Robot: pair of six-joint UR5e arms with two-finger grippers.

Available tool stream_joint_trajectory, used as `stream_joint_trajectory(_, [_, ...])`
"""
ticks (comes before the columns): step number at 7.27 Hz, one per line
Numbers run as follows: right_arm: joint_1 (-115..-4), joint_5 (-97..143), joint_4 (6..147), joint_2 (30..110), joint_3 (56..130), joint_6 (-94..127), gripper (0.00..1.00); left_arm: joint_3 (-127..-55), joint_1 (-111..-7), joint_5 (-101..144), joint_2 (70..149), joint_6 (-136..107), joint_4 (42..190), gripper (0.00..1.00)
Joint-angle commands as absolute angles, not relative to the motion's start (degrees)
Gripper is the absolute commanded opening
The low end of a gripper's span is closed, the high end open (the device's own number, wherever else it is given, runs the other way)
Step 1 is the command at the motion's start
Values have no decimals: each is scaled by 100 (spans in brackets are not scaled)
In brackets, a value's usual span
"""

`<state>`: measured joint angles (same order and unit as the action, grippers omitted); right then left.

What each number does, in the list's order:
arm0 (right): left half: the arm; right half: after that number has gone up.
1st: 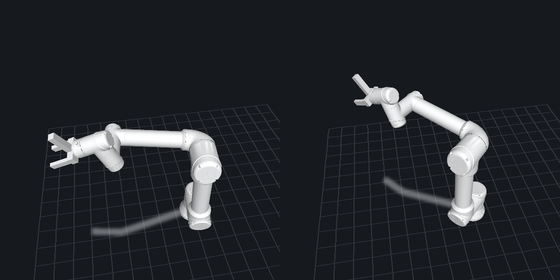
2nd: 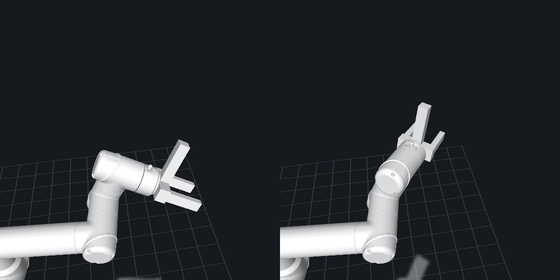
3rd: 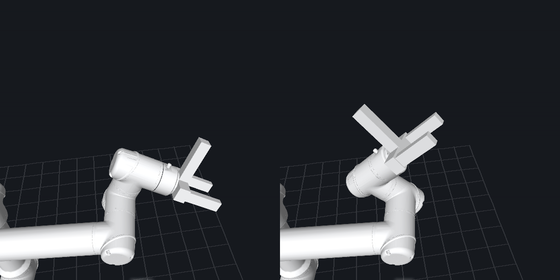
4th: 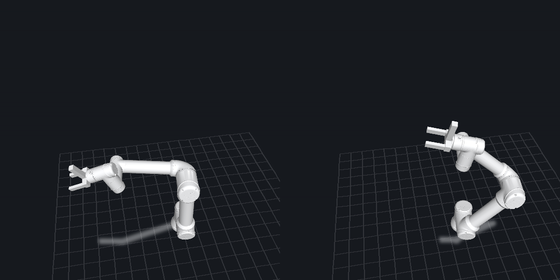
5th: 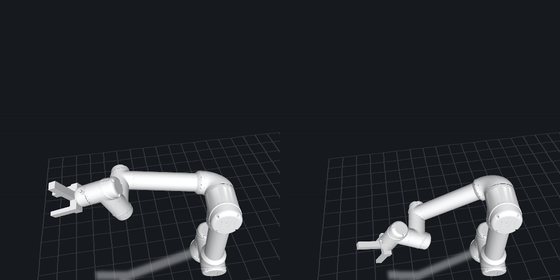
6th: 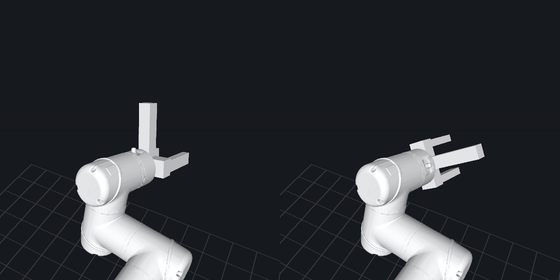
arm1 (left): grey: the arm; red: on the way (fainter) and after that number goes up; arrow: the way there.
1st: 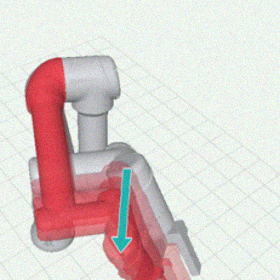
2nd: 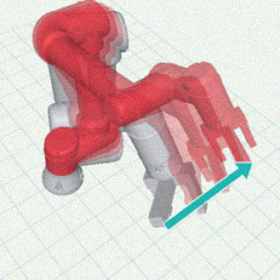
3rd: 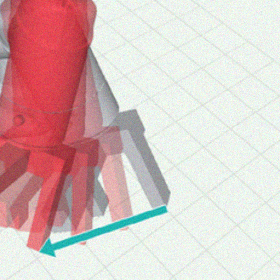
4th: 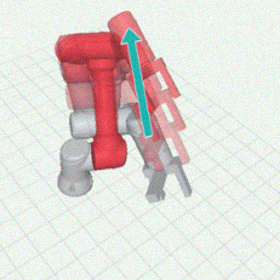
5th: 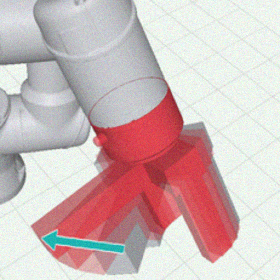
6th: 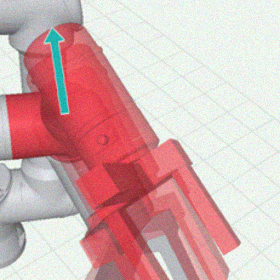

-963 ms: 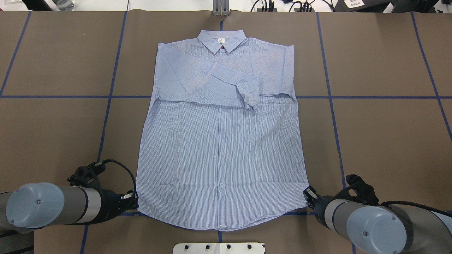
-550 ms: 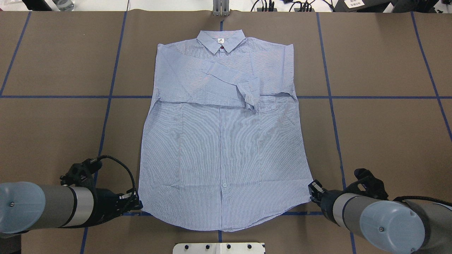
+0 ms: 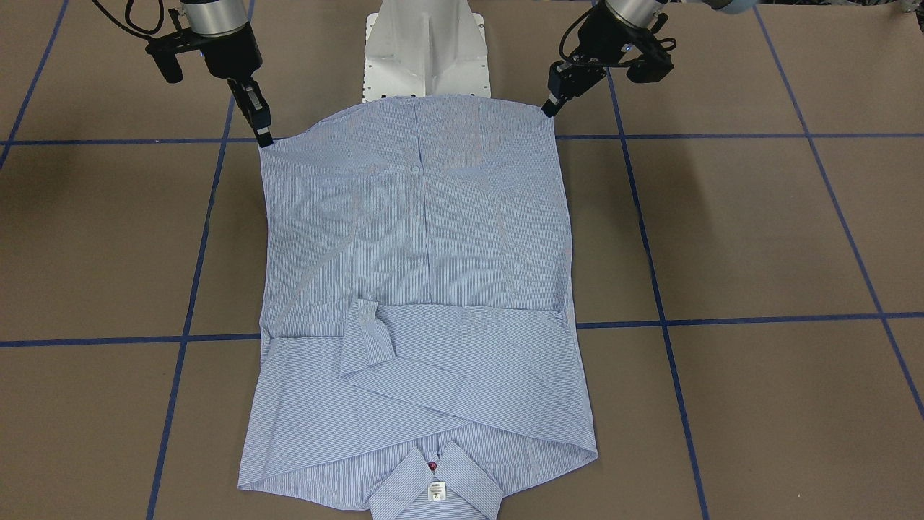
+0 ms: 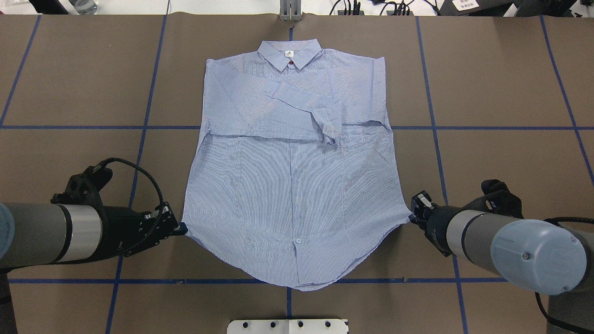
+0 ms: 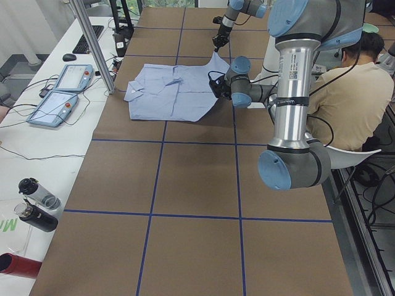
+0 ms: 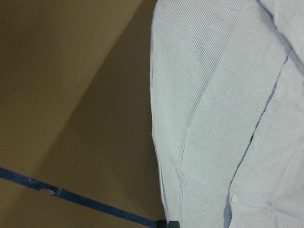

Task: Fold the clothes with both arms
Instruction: 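Lift the hem with both grippers and fold it toward the collar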

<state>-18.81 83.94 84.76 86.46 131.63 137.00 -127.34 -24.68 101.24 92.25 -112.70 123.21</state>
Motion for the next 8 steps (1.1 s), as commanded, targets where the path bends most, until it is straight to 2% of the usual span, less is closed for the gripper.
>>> stream_joint_trajectory(1, [-2537, 8902, 9925, 7468, 12896, 12813, 0, -12587, -3214, 10573, 9770, -11233, 11913, 0])
stream_joint_trajectory(5, [-3769, 9562, 10011, 6822, 12105, 12085, 0, -11735, -4235, 11338, 10484, -10178, 11566, 0])
stream_joint_trajectory(8, [-4060, 9562, 9985, 6601, 11884, 11823, 0, -11690, -4429, 11355, 10661, -10178, 11285, 0])
